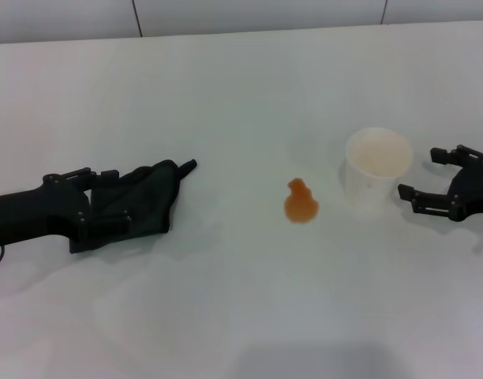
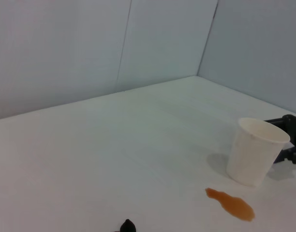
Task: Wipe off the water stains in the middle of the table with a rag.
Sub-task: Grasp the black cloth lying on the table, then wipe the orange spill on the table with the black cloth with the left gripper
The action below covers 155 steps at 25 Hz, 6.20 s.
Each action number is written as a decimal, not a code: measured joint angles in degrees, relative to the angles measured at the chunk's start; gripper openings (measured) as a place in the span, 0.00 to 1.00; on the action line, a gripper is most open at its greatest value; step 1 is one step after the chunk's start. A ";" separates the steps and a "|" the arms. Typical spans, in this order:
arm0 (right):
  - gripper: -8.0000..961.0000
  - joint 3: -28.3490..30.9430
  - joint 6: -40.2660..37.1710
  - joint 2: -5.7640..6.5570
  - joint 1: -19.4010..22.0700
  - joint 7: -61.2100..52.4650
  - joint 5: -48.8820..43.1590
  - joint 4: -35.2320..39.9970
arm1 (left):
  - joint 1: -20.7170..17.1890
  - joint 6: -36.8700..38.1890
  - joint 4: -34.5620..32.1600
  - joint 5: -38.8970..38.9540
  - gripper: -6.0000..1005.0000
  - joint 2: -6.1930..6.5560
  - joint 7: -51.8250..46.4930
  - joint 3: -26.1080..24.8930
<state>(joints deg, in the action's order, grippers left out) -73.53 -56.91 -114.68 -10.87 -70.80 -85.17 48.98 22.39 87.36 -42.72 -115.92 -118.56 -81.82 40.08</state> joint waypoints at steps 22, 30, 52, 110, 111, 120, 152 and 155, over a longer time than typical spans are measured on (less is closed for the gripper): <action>0.91 11.76 -20.92 0.61 0.01 -7.91 -4.28 15.96 | 0.88 0.31 -0.17 0.08 0.81 0.06 -0.08 0.34; 0.91 11.37 -29.91 -0.01 -5.89 -18.75 -18.05 22.79 | 0.99 1.11 -0.51 0.02 0.81 -0.17 -1.40 0.49; 0.91 10.39 -28.78 -0.27 -8.39 -19.52 -23.26 22.98 | 9.47 11.10 -22.56 -16.99 0.81 0.82 -41.36 2.10; 0.91 9.01 -27.20 -0.45 -8.77 -19.55 -22.76 22.46 | 21.11 -8.35 -11.07 -41.31 0.15 -0.59 -61.88 27.96; 0.91 9.01 -27.20 -0.46 -8.76 -19.55 -22.75 22.46 | 21.10 -8.35 -11.07 -41.31 0.14 -0.59 -61.88 27.95; 0.91 9.05 -27.20 -0.45 -8.65 -19.51 -22.76 22.67 | 20.18 -12.33 -11.75 -31.79 0.10 -0.55 -60.47 27.61; 0.91 8.50 -27.21 -0.45 -8.82 -19.46 -22.66 22.54 | 25.64 -31.19 1.32 -5.80 0.10 -1.04 -53.99 47.50; 0.91 8.15 -27.15 -0.45 -8.86 -19.46 -22.66 22.52 | 25.75 -31.16 1.42 -6.01 0.10 -1.06 -54.80 48.74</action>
<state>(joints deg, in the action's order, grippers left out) -65.37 -84.06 -115.13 -19.73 -90.26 -107.83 71.50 48.14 56.20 -41.29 -121.93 -119.62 -136.62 88.81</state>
